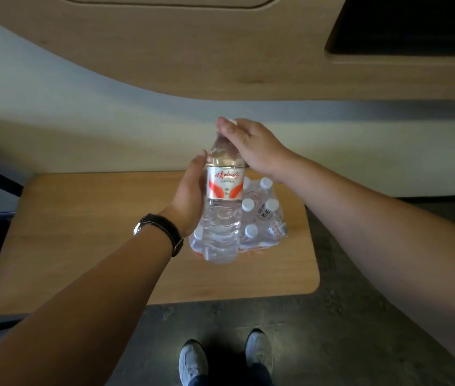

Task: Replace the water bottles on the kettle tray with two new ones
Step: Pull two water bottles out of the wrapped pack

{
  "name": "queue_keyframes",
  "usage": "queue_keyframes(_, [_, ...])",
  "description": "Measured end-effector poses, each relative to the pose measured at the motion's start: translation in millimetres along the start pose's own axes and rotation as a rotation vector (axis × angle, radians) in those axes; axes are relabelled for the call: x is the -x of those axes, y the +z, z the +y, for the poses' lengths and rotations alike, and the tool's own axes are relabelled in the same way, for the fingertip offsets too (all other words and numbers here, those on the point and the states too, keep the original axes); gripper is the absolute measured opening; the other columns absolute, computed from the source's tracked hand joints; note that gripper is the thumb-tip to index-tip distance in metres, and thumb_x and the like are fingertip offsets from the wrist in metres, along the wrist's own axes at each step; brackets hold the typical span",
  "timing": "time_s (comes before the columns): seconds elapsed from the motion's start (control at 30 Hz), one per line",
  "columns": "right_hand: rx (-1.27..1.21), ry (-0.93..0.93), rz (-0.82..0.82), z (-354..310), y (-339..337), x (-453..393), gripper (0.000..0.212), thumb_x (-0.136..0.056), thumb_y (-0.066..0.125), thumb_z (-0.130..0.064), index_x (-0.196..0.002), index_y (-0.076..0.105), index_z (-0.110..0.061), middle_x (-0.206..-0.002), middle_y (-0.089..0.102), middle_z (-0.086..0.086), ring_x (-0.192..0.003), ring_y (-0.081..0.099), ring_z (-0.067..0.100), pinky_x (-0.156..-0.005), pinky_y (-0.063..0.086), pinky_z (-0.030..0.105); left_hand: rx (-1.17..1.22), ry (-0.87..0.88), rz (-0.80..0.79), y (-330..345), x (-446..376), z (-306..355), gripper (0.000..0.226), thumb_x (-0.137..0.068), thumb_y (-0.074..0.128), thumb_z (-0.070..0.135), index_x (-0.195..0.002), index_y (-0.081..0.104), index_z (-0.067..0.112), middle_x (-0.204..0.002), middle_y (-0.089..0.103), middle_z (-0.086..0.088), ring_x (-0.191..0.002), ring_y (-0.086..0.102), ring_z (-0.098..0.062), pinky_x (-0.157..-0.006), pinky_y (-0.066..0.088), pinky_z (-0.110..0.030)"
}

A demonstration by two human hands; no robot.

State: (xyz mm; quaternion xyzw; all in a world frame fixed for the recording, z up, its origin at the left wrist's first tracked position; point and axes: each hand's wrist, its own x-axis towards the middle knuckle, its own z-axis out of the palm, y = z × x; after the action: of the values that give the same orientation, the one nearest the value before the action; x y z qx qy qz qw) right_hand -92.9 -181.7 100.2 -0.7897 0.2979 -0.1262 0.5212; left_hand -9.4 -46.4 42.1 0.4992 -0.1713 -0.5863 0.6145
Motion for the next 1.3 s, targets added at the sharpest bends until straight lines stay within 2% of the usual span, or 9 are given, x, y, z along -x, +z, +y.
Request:
queue_keyframes(0.2, [-0.071, 0.188, -0.061, 16.5, 24.8, -4.8, 0.048, -0.093, 0.054, -0.056, -0.091, 0.073, -0.012, -0.086, 0.075, -0.003, -0.090, 0.072, 0.026, -0.085, 0.056, 0.041, 0.216, -0.235, -0.162, -3.8, 12.8, -14.7, 0.092, -0.074, 0.046, 0.080, -0.133, 0.057, 0.010, -0.128, 0.063, -0.025, -0.111, 0.063, -0.044, -0.087, 0.054, -0.054])
queue_keyframes(0.33, [-0.003, 0.224, -0.071, 34.3, 38.8, -6.7, 0.060, -0.088, 0.052, -0.065, -0.087, 0.071, -0.008, -0.084, 0.075, 0.014, -0.077, 0.072, 0.032, -0.073, 0.056, 0.039, 0.123, -0.226, -0.092, -10.2, 21.5, -35.0, 0.077, -0.073, 0.069, 0.061, -0.131, 0.058, 0.013, -0.124, 0.066, -0.022, -0.106, 0.066, -0.040, -0.088, 0.054, -0.054])
queue_keyframes(0.43, [-0.034, 0.369, -0.022, 61.0, 42.5, -5.0, 0.073, -0.087, 0.034, -0.076, -0.061, 0.063, -0.014, -0.059, 0.068, 0.001, -0.060, 0.067, 0.023, -0.064, 0.053, 0.032, 0.029, -0.242, 0.001, -12.6, 26.8, -45.8, 0.059, -0.075, 0.075, 0.047, -0.122, 0.065, 0.012, -0.105, 0.072, -0.017, -0.086, 0.071, -0.031, -0.075, 0.058, -0.043])
queue_keyframes(0.53, [0.479, 0.333, -0.083, 108.3, 39.9, 9.8, 0.058, -0.093, 0.039, -0.065, -0.062, 0.060, -0.021, -0.063, 0.063, 0.000, -0.063, 0.063, 0.021, -0.059, 0.043, 0.031, 0.027, -0.272, 0.055, -18.5, 30.1, -56.8, 0.056, -0.078, 0.071, 0.045, -0.120, 0.064, 0.009, -0.091, 0.075, -0.010, -0.075, 0.072, -0.026, -0.067, 0.059, -0.039])
queue_keyframes(0.7, [1.179, 0.265, -0.206, 156.6, 45.8, 23.4, 0.034, -0.085, 0.068, -0.039, -0.110, 0.064, -0.016, -0.116, 0.063, 0.008, -0.116, 0.048, 0.029, -0.087, 0.038, 0.040, -0.022, -0.303, 0.107, -31.8, 30.8, -69.9, 0.052, -0.075, 0.069, 0.051, -0.109, 0.068, 0.014, -0.093, 0.076, -0.009, -0.083, 0.071, -0.027, -0.091, 0.051, -0.055])
queue_keyframes(0.93, [1.051, 0.177, -0.176, 161.1, 47.0, 23.6, 0.055, -0.081, 0.062, -0.062, -0.125, 0.059, -0.030, -0.121, 0.059, 0.003, -0.117, 0.047, 0.028, -0.089, 0.032, 0.043, -0.024, -0.315, 0.136, -39.2, 25.1, -66.6, 0.060, -0.076, 0.069, 0.052, -0.115, 0.066, 0.008, -0.092, 0.074, -0.009, -0.082, 0.071, -0.026, -0.081, 0.057, -0.045])
queue_keyframes(1.13, [0.949, 0.104, -0.205, 163.2, 46.8, 27.9, 0.047, -0.086, 0.064, -0.048, -0.128, 0.056, -0.028, -0.136, 0.054, 0.002, -0.124, 0.043, 0.030, -0.096, 0.032, 0.044, -0.015, -0.292, 0.178, -42.0, 26.8, -62.1, 0.051, -0.077, 0.070, 0.052, -0.106, 0.071, 0.010, -0.091, 0.074, -0.011, -0.078, 0.070, -0.026, -0.084, 0.056, -0.047])
queue_keyframes(1.23, [0.615, 0.084, -0.194, 157.1, 33.2, 37.0, 0.037, -0.091, 0.064, -0.036, -0.123, 0.056, -0.019, -0.117, 0.065, 0.003, -0.110, 0.061, 0.023, -0.088, 0.047, 0.037, -0.008, -0.264, 0.164, -44.4, 28.3, -59.6, 0.035, -0.077, 0.070, 0.051, -0.086, 0.079, 0.018, -0.085, 0.074, -0.009, -0.072, 0.069, -0.024, -0.077, 0.054, -0.041])
queue_keyframes(1.3, [0.275, 0.071, -0.162, 142.6, 21.6, 41.8, 0.032, -0.094, 0.064, -0.029, -0.121, 0.052, -0.016, -0.104, 0.065, -0.004, -0.092, 0.065, -0.003, -0.073, 0.050, 0.023, 0.011, -0.246, 0.165, -44.7, 29.3, -57.9, 0.030, -0.079, 0.070, 0.048, -0.082, 0.080, 0.021, -0.084, 0.075, -0.008, -0.071, 0.071, -0.023, -0.074, 0.057, -0.040])
